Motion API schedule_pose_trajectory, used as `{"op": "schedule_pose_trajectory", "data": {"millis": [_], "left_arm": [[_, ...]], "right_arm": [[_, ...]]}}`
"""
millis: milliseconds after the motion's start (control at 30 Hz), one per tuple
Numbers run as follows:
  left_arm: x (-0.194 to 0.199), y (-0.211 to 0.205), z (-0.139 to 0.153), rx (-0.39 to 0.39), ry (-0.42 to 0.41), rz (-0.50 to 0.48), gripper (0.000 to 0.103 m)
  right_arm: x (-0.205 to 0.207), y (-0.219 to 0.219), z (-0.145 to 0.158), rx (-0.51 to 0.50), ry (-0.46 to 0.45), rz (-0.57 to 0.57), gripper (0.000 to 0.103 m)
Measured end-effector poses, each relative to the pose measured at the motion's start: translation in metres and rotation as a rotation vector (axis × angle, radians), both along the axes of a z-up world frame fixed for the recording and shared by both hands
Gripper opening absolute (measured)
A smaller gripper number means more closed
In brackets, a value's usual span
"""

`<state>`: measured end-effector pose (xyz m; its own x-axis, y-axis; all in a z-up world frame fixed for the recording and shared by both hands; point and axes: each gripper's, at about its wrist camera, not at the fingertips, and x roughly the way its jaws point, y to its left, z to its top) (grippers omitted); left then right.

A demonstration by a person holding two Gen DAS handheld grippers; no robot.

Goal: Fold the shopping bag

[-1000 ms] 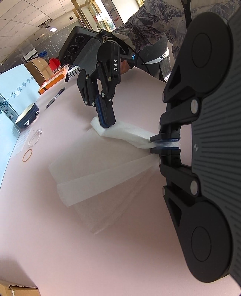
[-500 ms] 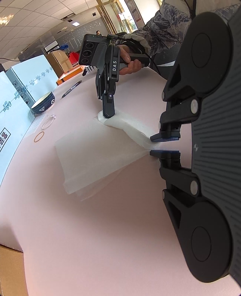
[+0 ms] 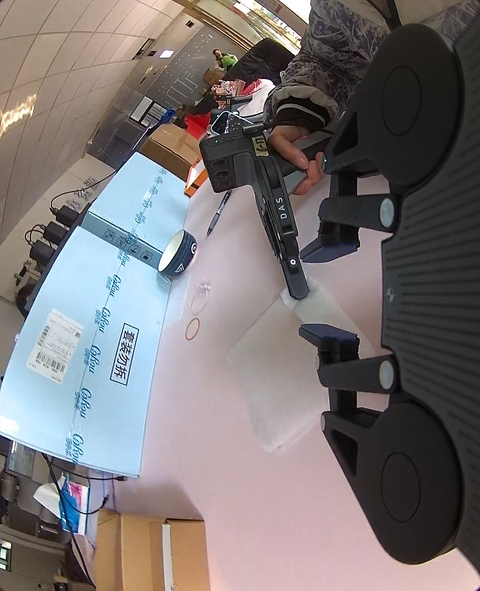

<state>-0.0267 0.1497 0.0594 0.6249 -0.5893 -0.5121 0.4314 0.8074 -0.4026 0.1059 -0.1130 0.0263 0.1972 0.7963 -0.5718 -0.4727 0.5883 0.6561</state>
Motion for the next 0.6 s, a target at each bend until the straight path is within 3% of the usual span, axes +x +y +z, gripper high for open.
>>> {"op": "schedule_pose_trajectory", "data": {"millis": [67,267,400,600], "left_arm": [[0.006,-0.012,-0.013,-0.014,-0.019,0.009,0.023],[0.026,-0.015,-0.044,-0.044,0.052,0.086,0.018],[0.031,-0.007,-0.053,0.001,0.08,0.134,0.017],[0.037,0.005,-0.061,-0.017,0.111,0.163,0.009]], "right_arm": [[-0.001,0.0,-0.001,0.006,-0.003,-0.012,0.0],[-0.009,0.004,0.001,-0.011,-0.06,-0.029,0.0],[-0.014,0.005,0.001,-0.021,-0.096,-0.039,0.0],[-0.021,0.006,-0.001,-0.026,-0.16,-0.042,0.0]]}}
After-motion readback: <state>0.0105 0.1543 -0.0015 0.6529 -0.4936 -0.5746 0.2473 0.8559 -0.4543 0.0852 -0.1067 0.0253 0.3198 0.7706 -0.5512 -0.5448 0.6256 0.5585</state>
